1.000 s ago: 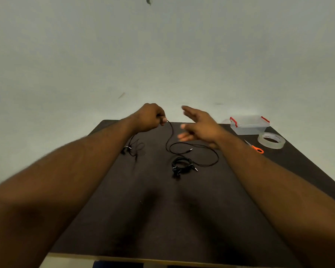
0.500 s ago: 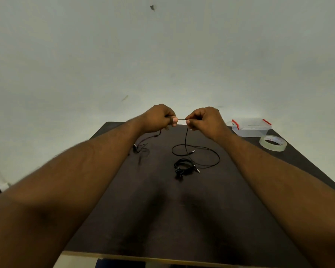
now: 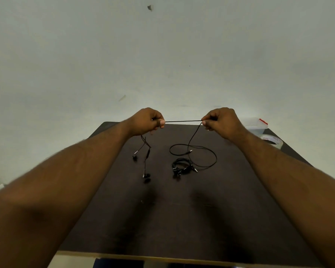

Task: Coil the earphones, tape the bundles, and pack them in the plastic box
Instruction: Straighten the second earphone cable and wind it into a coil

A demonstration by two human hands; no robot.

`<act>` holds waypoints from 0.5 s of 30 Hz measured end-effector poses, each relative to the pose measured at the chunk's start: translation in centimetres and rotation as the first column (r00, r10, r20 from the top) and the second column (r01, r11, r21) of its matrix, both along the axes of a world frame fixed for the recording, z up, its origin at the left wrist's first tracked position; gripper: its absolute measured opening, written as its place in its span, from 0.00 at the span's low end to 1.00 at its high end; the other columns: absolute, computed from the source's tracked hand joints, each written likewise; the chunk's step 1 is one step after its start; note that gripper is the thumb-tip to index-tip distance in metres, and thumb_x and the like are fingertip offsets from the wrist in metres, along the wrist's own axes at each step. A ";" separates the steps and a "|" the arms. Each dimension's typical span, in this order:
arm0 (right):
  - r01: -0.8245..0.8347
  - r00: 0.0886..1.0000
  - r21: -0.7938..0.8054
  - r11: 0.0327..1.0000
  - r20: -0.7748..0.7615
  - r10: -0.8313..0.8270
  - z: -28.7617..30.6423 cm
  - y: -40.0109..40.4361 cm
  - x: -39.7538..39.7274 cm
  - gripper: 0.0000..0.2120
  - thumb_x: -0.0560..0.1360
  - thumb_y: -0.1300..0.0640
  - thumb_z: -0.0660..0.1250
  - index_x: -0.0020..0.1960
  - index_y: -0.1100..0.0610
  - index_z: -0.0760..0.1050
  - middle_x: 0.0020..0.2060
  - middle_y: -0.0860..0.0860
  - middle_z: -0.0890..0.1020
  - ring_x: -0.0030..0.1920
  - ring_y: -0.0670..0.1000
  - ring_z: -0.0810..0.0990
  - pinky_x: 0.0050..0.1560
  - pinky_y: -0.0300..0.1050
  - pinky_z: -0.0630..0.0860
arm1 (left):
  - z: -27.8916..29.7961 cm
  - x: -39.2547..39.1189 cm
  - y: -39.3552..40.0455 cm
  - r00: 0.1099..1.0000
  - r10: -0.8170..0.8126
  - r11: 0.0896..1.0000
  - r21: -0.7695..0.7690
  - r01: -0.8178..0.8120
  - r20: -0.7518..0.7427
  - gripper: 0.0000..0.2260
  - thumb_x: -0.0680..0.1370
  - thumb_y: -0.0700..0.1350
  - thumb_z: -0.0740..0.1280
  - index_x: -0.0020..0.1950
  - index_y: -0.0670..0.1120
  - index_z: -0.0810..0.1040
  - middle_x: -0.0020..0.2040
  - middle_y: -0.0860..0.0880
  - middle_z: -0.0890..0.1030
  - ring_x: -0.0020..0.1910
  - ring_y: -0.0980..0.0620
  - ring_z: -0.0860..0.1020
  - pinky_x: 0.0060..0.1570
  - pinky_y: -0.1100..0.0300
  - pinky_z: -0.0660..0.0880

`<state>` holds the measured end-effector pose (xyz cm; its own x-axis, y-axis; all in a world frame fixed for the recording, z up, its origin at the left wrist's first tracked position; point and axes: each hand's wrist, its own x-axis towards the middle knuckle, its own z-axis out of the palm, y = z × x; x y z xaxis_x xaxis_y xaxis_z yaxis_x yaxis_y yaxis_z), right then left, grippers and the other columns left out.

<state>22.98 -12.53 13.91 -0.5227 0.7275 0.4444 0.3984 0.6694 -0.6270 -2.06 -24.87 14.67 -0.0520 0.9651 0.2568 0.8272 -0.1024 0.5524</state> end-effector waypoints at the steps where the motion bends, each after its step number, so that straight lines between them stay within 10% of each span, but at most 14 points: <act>1: 0.005 1.000 0.002 1.000 0.001 -0.005 0.0 0.1 0.0 0.02 0.73 0.64 0.71 0.44 0.61 0.83 0.35 0.54 0.84 0.36 0.51 0.83 0.49 0.52 0.82 | 0.0 -0.1 -0.1 1.000 0.008 1.000 0.005 -0.008 0.004 0.09 0.80 0.45 0.64 0.42 0.46 0.80 0.34 0.52 0.78 0.29 0.60 0.75 0.36 0.65 0.73; 8: 0.075 0.996 -0.144 0.987 -0.029 -0.080 -0.1 0.6 0.4 0.03 0.74 0.65 0.69 0.43 0.61 0.82 0.37 0.57 0.84 0.35 0.54 0.84 0.46 0.55 0.83 | 0.3 0.2 0.1 0.997 0.069 0.996 0.063 -0.066 -0.045 0.08 0.80 0.47 0.65 0.48 0.45 0.82 0.37 0.52 0.79 0.38 0.56 0.76 0.37 0.65 0.70; 15: -0.034 0.999 -0.440 0.897 0.021 0.048 0.6 -3.4 -2.5 0.34 0.77 0.65 0.66 0.77 0.50 0.56 0.76 0.53 0.59 0.35 0.57 0.84 0.38 0.51 0.83 | 1.2 3.3 1.3 0.998 0.061 0.997 0.043 -0.060 -0.017 0.08 0.79 0.44 0.65 0.48 0.44 0.83 0.38 0.53 0.79 0.40 0.55 0.77 0.38 0.62 0.70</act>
<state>20.51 -15.95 14.49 -0.5648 0.8225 0.0676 0.4005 0.3449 -0.8489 1.23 -23.57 15.89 -0.1047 0.9486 0.2986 0.8423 -0.0750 0.5338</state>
